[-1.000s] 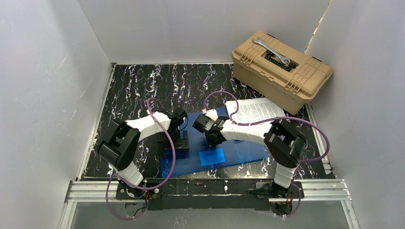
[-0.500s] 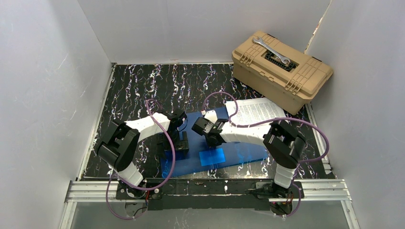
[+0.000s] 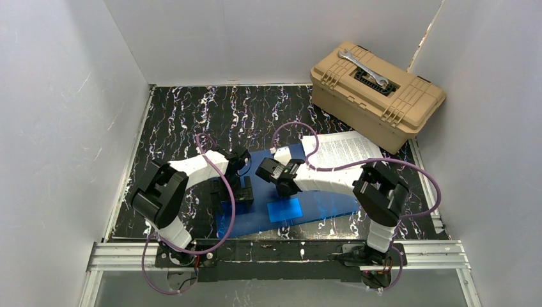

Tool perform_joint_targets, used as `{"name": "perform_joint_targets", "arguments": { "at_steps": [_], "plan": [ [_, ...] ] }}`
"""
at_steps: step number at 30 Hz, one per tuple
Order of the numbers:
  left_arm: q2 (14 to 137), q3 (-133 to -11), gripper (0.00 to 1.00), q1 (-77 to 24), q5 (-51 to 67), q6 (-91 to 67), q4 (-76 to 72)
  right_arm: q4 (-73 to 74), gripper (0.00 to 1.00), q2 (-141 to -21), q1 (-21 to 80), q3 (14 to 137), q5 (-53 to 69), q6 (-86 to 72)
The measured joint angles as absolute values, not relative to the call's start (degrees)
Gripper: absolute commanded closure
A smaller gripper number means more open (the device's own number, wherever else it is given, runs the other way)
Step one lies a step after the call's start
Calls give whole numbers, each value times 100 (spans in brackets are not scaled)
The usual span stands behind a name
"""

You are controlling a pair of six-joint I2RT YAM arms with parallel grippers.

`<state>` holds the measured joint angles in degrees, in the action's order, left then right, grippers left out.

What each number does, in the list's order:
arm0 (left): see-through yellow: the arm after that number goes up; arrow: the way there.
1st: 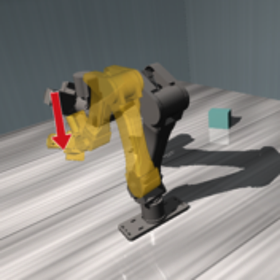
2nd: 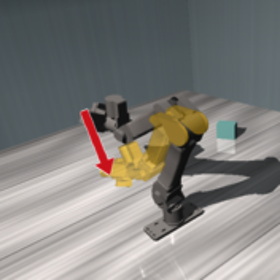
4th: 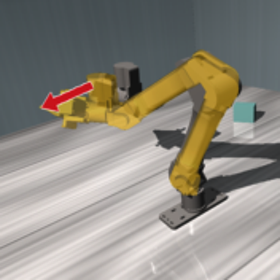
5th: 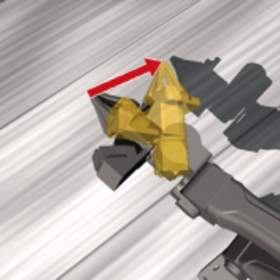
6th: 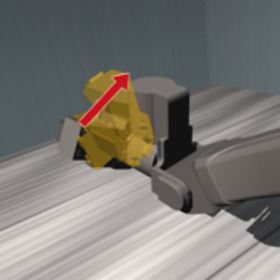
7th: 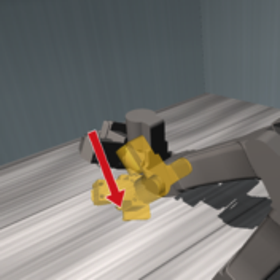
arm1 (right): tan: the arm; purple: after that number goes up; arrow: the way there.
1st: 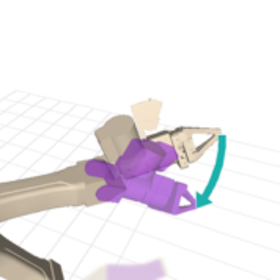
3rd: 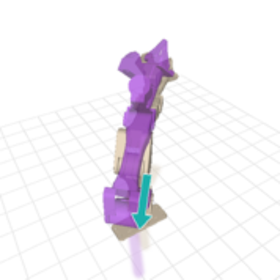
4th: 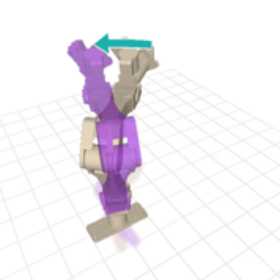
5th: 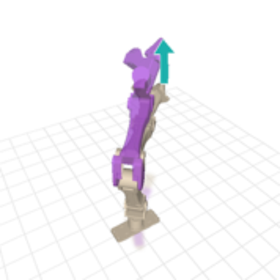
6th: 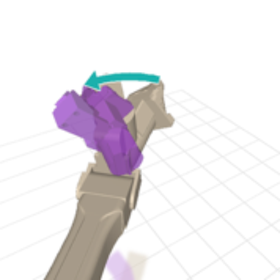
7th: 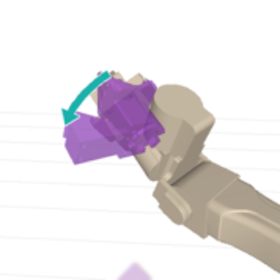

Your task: Put the files into the folder

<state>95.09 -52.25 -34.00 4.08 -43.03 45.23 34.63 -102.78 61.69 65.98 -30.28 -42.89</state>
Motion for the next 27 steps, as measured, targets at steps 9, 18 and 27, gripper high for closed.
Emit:
{"name": "perform_joint_targets", "arguments": {
  "at_steps": [9, 18, 27],
  "plan": [
    [9502, -5223, 4, -3398, 410, -4307, 4523, 3959, 90, -10160, 6147, 7153, -3280, -4215],
    [9402, -5179, 4, -3415, 401, -4307, 4499, 4088, 80, -9900, 6014, 7371, -3242, -4117],
    [9299, -5098, 4, -3435, 362, -4261, 4484, 4062, 75, -9052, 5756, 7264, -2958, -4071]
  ]
}}
